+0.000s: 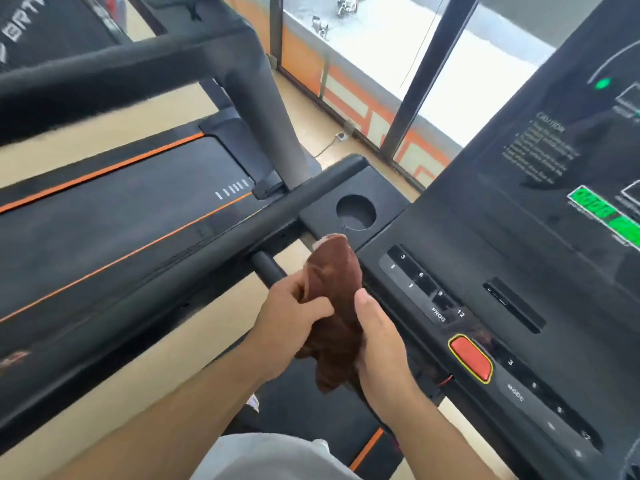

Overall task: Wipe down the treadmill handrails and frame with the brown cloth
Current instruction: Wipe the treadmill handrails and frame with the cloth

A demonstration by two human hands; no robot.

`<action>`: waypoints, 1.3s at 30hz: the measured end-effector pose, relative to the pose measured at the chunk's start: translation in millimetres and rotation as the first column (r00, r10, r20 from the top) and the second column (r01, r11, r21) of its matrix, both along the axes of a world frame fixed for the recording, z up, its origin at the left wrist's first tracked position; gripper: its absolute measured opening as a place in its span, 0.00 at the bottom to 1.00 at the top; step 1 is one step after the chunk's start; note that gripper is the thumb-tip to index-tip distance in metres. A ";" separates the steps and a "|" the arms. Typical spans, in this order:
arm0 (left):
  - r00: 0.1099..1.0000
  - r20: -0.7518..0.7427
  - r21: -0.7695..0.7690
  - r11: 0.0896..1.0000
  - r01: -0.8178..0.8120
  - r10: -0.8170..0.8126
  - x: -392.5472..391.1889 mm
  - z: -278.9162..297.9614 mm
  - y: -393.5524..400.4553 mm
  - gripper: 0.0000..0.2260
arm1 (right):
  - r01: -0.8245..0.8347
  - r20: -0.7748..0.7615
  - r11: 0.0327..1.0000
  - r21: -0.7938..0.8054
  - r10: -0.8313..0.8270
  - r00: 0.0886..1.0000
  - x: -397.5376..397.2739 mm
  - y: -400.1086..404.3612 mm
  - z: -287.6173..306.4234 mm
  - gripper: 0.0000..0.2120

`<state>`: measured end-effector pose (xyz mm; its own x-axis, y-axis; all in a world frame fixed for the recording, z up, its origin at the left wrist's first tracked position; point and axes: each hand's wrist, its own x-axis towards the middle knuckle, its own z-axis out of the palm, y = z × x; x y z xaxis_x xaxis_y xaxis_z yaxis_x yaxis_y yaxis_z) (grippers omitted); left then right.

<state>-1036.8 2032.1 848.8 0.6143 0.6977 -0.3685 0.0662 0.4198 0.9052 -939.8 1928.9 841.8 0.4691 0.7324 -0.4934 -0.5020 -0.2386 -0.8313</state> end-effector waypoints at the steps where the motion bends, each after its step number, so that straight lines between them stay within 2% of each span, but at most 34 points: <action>1: 0.999 -0.035 0.078 0.997 0.020 -0.017 1.9 1.9 14.3 0.09 | 0.028 0.005 0.999 -0.032 -0.027 1.000 3.4 14.2 6.7 0.26; 3: 0.997 -0.070 0.191 0.981 0.032 -0.019 6.1 5.6 43.1 0.12 | 0.128 0.206 0.989 -0.072 -0.111 0.972 10.5 40.2 15.8 0.13; 4: 0.997 -0.072 0.232 0.972 0.029 -0.012 9.5 9.6 56.7 0.15 | 0.195 0.314 0.979 -0.059 -0.167 0.935 13.5 51.7 20.3 0.09; 6: 1.000 -0.027 0.309 0.951 0.019 -0.011 18.2 16.7 83.5 0.15 | 0.301 0.463 0.953 -0.004 -0.265 0.846 23.3 75.6 31.2 0.12; 8: 0.999 0.026 0.324 0.946 0.021 -0.031 29.4 18.4 108.4 0.15 | 0.342 0.594 0.940 -0.014 -0.267 0.759 42.2 99.9 36.7 0.16; 10: 0.998 -0.013 0.339 0.939 0.054 -0.053 40.2 13.3 129.8 0.20 | 0.313 0.750 0.917 -0.247 -0.023 0.661 65.8 121.4 35.5 0.31; 11: 0.997 -0.062 0.359 0.931 0.066 -0.047 43.8 10.4 137.5 0.23 | 0.317 0.808 0.871 -0.377 0.141 0.572 75.5 128.9 32.8 0.41; 12: 0.994 -0.104 0.376 0.925 0.062 -0.024 45.9 7.3 143.0 0.24 | 0.323 0.842 0.841 -0.434 0.251 0.477 80.8 134.4 27.1 0.47; 14: 0.992 -0.123 0.372 0.928 0.017 0.032 45.3 3.7 147.2 0.24 | 0.208 0.847 0.842 -0.498 0.422 0.322 78.9 145.0 11.9 0.44; 16: 0.986 -0.147 0.330 0.944 -0.026 0.078 41.2 -0.3 143.4 0.22 | 0.028 0.747 0.758 -0.652 0.636 0.194 72.5 156.5 -10.5 0.39; 17: 0.982 -0.164 0.307 0.951 -0.041 0.095 38.7 -2.6 140.1 0.22 | -0.017 0.690 0.701 -0.713 0.706 0.161 71.5 163.1 -23.2 0.38; 19: 0.975 -0.180 0.287 0.955 -0.071 0.127 33.2 -9.3 133.5 0.21 | 0.003 0.651 0.657 -0.754 0.747 0.137 74.3 179.9 -42.9 0.39; 24: 0.947 -0.249 0.301 0.946 -0.122 0.201 16.0 -8.8 122.4 0.19 | 0.120 0.744 0.735 -0.668 0.657 0.120 107.7 226.3 -60.5 0.37; 30: 0.923 -0.264 0.331 0.925 -0.184 0.278 0.5 -5.6 110.8 0.17 | 0.175 0.754 0.734 -0.656 0.649 0.105 155.7 264.5 -54.7 0.34; 35: 0.930 -0.211 0.249 0.937 -0.247 0.301 9.0 -10.7 95.0 0.16 | 0.055 0.691 0.693 -0.719 0.703 0.167 98.3 213.9 -41.2 0.41; 37: 0.934 -0.201 0.248 0.938 -0.243 0.295 20.9 -12.2 88.1 0.16 | 0.005 0.636 0.641 -0.767 0.761 0.128 75.7 183.0 -33.8 0.40; 39: 0.947 -0.185 0.255 0.944 -0.212 0.263 33.1 -10.3 83.6 0.15 | 0.030 0.583 0.583 -0.812 0.811 0.040 71.1 165.2 -24.7 0.36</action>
<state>-1003.7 2115.7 838.6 0.3449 0.8940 -0.2859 0.1924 0.2308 0.9538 -868.7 2094.0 817.2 0.5338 0.7826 -0.3204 0.8030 -0.5878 -0.0979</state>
